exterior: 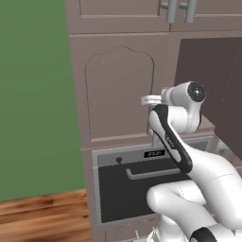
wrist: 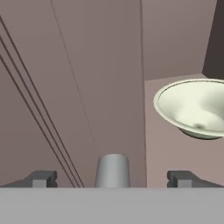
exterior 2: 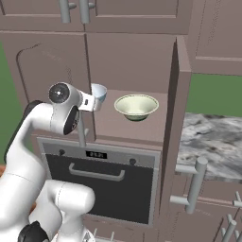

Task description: Move the bowls from the cabinet to the plates on the dining table.

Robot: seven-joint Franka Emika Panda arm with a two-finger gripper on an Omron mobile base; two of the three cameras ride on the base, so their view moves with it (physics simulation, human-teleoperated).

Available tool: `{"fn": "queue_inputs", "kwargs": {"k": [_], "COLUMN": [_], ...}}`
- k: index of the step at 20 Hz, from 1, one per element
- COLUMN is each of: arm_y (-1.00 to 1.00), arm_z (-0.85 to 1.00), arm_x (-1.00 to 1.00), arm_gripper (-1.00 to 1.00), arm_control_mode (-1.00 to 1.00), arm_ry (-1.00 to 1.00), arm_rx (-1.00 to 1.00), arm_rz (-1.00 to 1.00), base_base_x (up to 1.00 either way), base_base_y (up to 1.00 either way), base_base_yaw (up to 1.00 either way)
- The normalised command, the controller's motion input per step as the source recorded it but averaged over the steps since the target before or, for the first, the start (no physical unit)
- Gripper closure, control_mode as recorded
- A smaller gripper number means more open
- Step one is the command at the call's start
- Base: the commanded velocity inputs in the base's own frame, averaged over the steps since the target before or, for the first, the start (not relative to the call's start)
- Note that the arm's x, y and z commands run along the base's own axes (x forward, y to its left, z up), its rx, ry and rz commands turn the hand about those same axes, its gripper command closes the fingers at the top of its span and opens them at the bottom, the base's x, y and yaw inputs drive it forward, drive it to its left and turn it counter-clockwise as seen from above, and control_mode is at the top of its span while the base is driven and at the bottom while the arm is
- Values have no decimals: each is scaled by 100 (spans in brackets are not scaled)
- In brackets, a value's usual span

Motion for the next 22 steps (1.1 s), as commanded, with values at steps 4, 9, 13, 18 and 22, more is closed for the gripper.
{"fn": "queue_inputs", "kwargs": {"k": [4,9,13,18,22], "arm_y": [2,1,0,13,40], "arm_z": [-48,-48,-48,-53,-55], "arm_x": [1,6,6,-11,-50], "arm_gripper": [-100,100,100,100,100], "arm_control_mode": [-100,-100,-100,-100,-100], "arm_ry": [-1,0,0,-1,-5], "arm_rx": [0,0,0,0,0], "arm_rz": [0,0,0,0,0], "base_base_x": [0,0,0,0,0], "base_base_y": [0,0,0,0,0], "base_base_yaw": [0,0,0,0,0]}}
